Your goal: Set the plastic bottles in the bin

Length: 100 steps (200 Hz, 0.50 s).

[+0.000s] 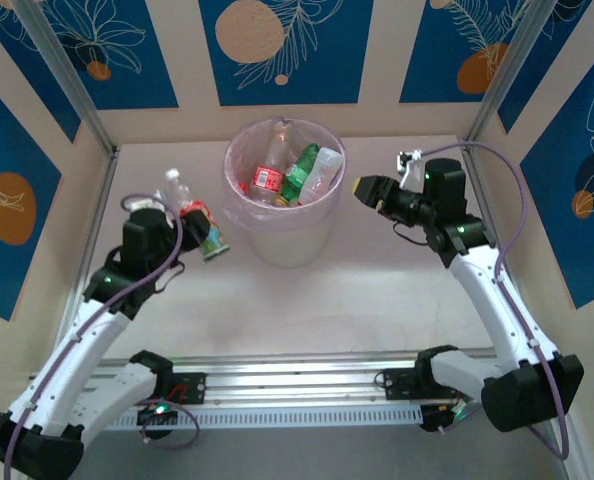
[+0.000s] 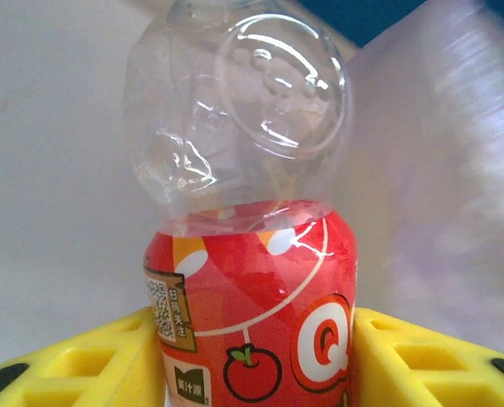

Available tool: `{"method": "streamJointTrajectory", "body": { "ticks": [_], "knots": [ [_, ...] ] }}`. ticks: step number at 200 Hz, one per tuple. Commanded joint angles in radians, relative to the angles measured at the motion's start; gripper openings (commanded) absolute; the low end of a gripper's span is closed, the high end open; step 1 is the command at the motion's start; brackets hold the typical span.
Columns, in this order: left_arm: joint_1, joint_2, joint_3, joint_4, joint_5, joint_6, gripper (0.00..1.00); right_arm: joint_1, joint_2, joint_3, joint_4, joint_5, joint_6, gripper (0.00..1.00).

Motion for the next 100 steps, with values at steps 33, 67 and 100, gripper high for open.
{"method": "streamJointTrajectory", "body": {
  "ticks": [33,67,100],
  "knots": [
    [0.007,0.234,0.401,-0.003,0.110,0.216,0.41,0.073,0.182,0.188,-0.091,0.092,-0.092,0.56],
    [-0.039,0.370,0.538,0.085,0.180,0.217,0.35,0.099,0.251,0.223,-0.089,0.102,-0.095,0.55],
    [-0.094,0.492,0.653,0.068,0.187,0.277,0.34,0.119,0.271,0.240,-0.094,0.108,-0.098,0.52]
  ]
}}
